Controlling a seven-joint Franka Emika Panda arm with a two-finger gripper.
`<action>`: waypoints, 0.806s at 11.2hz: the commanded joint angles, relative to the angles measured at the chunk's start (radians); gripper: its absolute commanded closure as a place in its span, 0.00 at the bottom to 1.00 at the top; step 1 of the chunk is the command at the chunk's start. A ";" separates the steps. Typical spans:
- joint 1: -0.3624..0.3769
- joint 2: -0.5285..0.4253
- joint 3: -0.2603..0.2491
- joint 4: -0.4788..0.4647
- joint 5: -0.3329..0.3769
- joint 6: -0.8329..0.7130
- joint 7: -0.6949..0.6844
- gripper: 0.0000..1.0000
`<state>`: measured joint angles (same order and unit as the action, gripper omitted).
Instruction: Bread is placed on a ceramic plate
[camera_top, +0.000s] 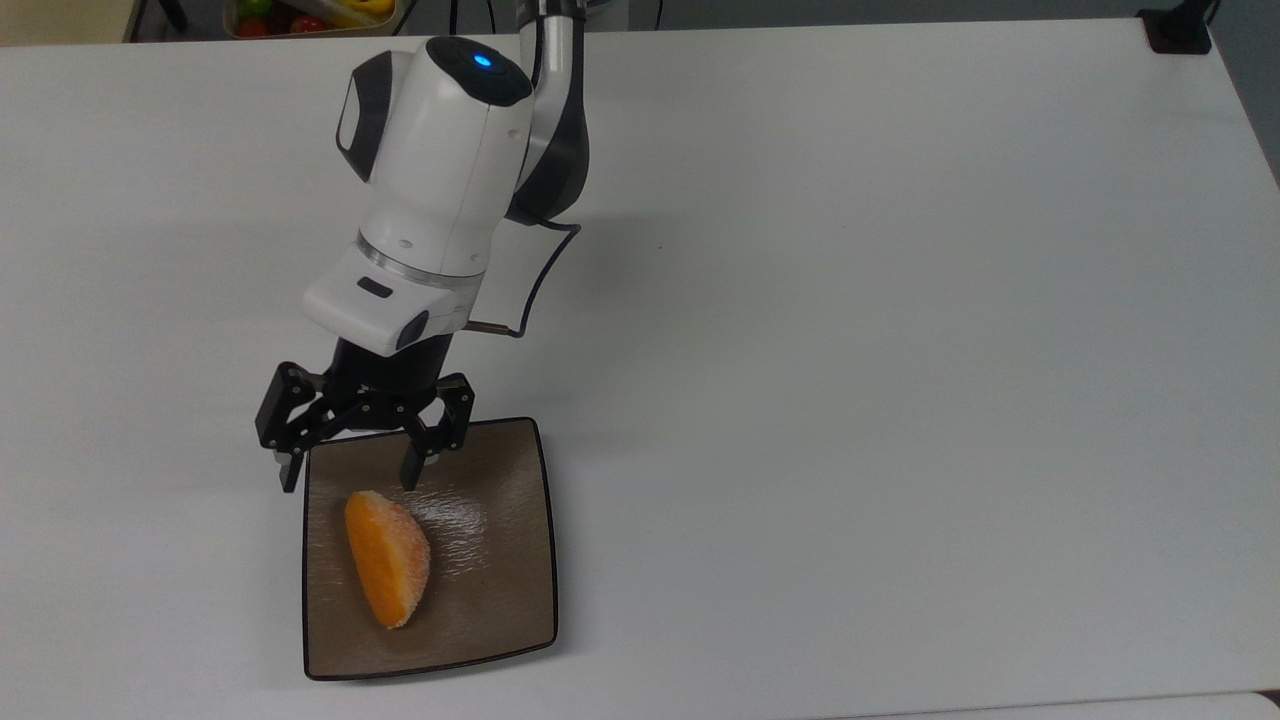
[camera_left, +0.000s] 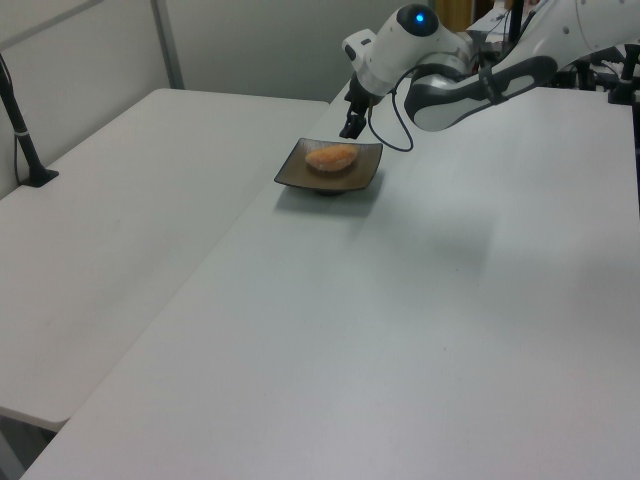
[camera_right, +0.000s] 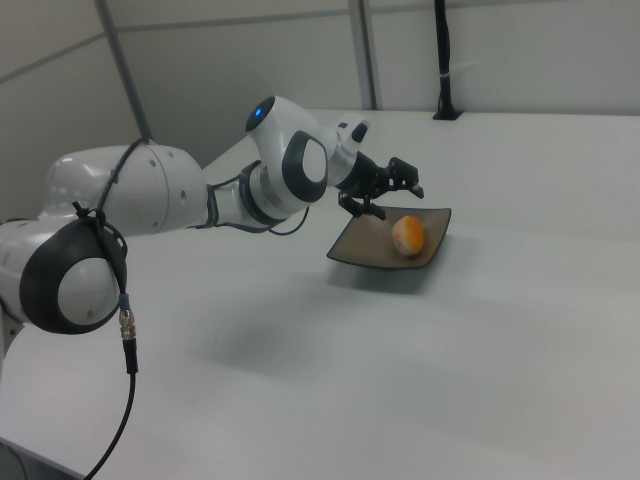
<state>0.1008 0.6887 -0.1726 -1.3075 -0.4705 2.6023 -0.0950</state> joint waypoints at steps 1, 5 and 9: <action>-0.003 -0.050 0.031 -0.006 0.068 -0.173 0.014 0.00; -0.030 -0.170 0.084 -0.047 0.229 -0.423 0.011 0.00; -0.035 -0.315 0.127 -0.133 0.373 -0.661 0.014 0.00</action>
<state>0.0758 0.4992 -0.0733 -1.3274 -0.1727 2.0417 -0.0901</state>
